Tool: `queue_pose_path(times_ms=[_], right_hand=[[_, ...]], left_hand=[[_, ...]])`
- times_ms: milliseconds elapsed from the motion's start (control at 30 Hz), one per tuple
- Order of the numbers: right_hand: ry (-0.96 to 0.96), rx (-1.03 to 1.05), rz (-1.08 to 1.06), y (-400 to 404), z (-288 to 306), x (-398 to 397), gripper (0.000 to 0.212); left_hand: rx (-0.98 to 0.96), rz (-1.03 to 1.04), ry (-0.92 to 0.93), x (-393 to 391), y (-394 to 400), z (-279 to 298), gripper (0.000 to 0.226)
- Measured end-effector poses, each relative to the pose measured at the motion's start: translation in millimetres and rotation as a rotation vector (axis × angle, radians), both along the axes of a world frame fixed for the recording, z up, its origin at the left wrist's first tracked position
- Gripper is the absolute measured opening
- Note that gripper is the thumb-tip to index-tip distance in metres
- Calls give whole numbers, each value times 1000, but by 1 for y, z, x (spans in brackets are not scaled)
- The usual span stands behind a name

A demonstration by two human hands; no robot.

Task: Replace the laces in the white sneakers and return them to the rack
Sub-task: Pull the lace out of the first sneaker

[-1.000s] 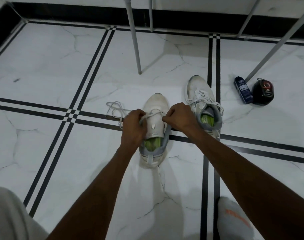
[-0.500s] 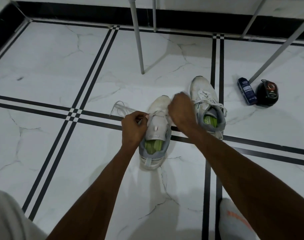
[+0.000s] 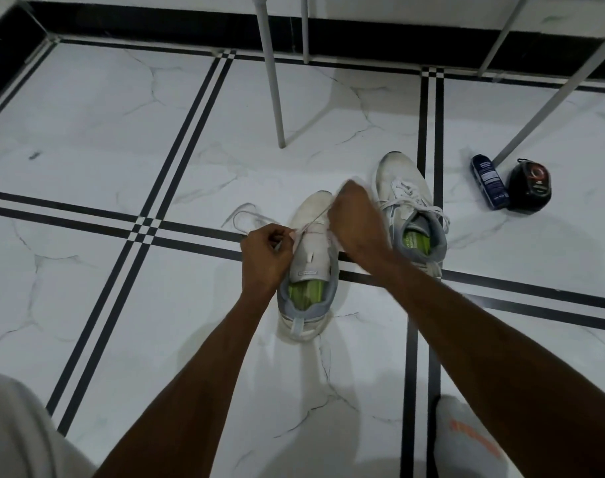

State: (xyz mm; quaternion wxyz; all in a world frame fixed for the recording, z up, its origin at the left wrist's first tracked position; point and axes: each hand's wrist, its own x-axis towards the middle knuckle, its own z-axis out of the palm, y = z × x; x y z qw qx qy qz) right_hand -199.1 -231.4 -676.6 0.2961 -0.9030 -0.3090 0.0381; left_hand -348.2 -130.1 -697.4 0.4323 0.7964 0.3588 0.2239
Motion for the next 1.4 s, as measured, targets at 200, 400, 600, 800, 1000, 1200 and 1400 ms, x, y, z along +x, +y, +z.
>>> queue_pose_path(times_ms=[200,400,600,800,1000,1200,1400], right_hand=[[92,108,-90,-13,18,38,22],[-93,-286,352,17,-26,-30,20],[11,107,-272,-9,7,39,18],[124,85,-84,-9,19,34,41],[-14,-284,339,21,-24,-30,20],[113,43,-179,-6,12,37,16],[341,-192,38,2,34,-1,67]], left_hand=[[-35,21,-10,0,-2,0,12],[11,18,18,2,-3,1,12],[21,46,2,-3,0,1,7],[15,63,0,-5,-1,-1,10],[34,37,22,-3,0,-1,10],[11,85,32,-7,0,0,10],[100,-20,69,-4,-2,1,10]])
